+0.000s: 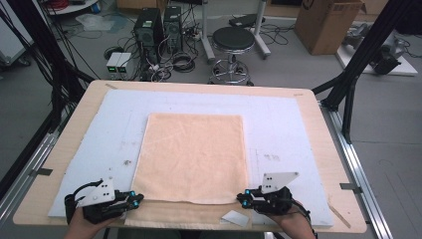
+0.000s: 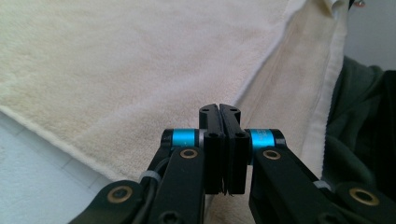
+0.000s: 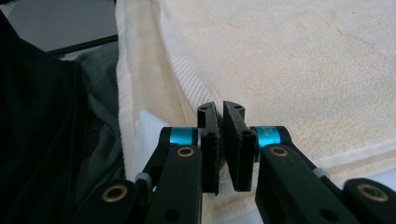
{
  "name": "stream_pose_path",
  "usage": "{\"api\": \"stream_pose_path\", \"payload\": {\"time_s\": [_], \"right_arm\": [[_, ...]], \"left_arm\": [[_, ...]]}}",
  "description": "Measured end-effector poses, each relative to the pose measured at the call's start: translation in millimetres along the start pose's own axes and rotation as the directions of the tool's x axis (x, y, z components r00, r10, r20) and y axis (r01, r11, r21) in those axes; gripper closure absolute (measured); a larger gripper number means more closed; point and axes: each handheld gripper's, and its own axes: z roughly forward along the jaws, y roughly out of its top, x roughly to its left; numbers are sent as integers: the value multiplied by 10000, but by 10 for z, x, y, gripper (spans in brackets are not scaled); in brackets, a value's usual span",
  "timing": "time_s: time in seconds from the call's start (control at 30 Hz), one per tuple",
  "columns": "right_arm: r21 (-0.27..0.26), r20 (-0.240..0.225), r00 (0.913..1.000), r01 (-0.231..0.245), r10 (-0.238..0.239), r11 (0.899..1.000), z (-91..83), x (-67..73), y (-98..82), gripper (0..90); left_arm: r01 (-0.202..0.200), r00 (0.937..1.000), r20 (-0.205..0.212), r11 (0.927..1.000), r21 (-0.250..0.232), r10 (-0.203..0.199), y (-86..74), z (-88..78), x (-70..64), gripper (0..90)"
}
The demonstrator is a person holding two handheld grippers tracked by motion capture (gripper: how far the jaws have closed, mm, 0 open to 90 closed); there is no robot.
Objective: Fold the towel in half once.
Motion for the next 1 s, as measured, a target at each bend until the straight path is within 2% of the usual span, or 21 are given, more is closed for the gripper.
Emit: {"api": "stream_pose_path", "payload": {"time_s": [0.13,0.2,0.4,0.5,0.63,0.8,0.9,1.0], "right_arm": [[-102,-22,9997,222,-223,9997,-73,57,68,852],[-42,-175,9993,321,-322,9995,-77,100,95,852],[691,-842,9952,564,-505,9960,-14,240,54,852],[821,-943,9945,530,-452,9952,-11,285,13,852],[832,-1024,9939,507,-420,9952,-30,302,-24,852],[1088,-1226,9914,582,-447,9924,-6,303,-75,852],[1096,-1329,9905,503,-355,9927,-3,311,-101,847],[1117,-1654,9857,518,-328,9924,-4,300,-119,817]], "left_arm": [[-76,10000,10,9996,-269,76,30,-93,-82,879],[-81,9999,69,9998,-155,82,5,-116,-122,880],[-81,9996,277,9998,201,76,-74,-174,-233,880],[-241,9989,404,9987,439,224,-93,-178,-289,880],[-309,9978,602,9967,754,264,-105,-144,-323,880],[-401,9964,785,9935,1063,318,-119,-95,-333,880],[-367,9954,919,9939,1040,271,-123,-94,-334,879],[-360,9929,1163,9947,967,246,-125,-107,-342,873]]}}
